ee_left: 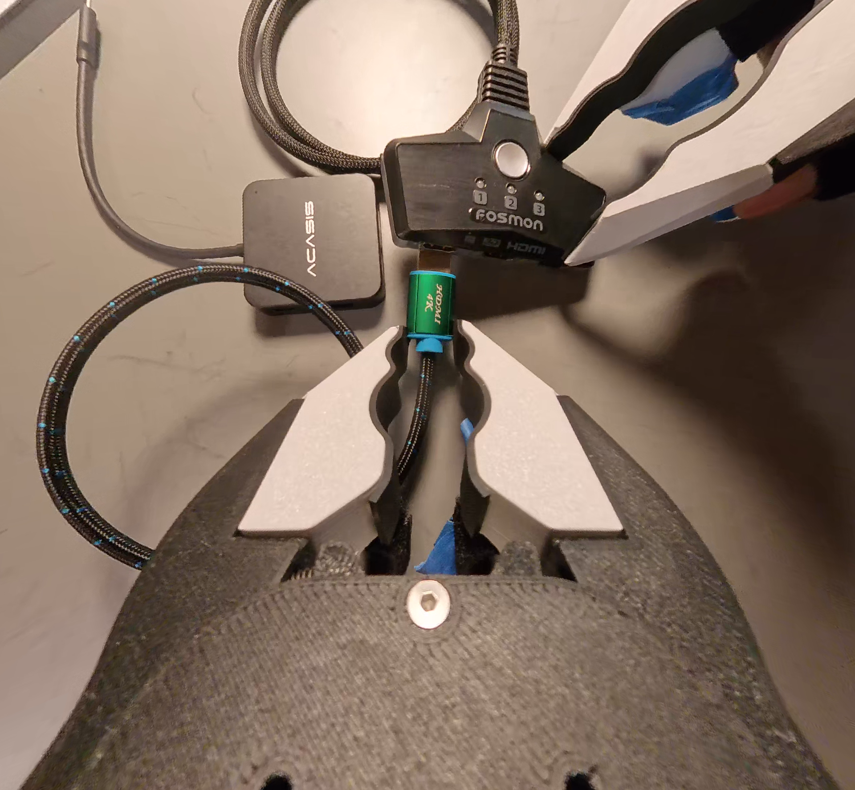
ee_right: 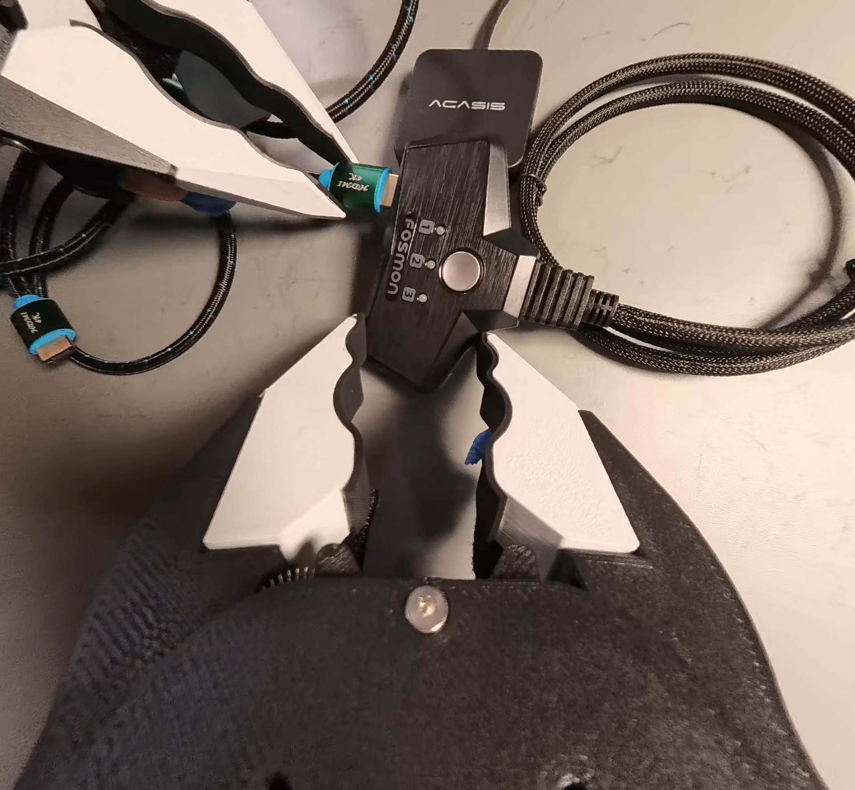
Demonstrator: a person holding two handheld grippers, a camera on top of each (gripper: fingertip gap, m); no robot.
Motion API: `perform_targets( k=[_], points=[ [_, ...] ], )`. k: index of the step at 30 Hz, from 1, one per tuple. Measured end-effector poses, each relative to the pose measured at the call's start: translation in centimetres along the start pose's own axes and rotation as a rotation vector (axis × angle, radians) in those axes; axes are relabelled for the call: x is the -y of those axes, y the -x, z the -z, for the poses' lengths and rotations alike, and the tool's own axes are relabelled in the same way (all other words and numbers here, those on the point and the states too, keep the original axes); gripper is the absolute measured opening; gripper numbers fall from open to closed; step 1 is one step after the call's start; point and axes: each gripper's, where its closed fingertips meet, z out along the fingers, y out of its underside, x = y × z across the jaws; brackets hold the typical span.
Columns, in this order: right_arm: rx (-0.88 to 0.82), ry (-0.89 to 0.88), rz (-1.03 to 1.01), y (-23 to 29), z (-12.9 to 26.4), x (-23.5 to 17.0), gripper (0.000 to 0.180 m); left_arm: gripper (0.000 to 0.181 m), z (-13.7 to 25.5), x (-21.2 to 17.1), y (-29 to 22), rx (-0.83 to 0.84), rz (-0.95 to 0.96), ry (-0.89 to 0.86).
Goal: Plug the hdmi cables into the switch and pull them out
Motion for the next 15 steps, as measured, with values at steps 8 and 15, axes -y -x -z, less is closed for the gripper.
perform_targets(
  k=[8,15],
  points=[
    [-0.033,0.005,-0.031,-0.28,-0.07,0.03,0.049,0.019,-0.06,0.01,-0.17,0.018,-0.029,-0.003],
    [0.007,-0.008,-0.050,-0.25,-0.04,-0.04,0.049,0.019,-0.15,-0.15,-0.18,0.017,-0.038,0.004]
  ],
)
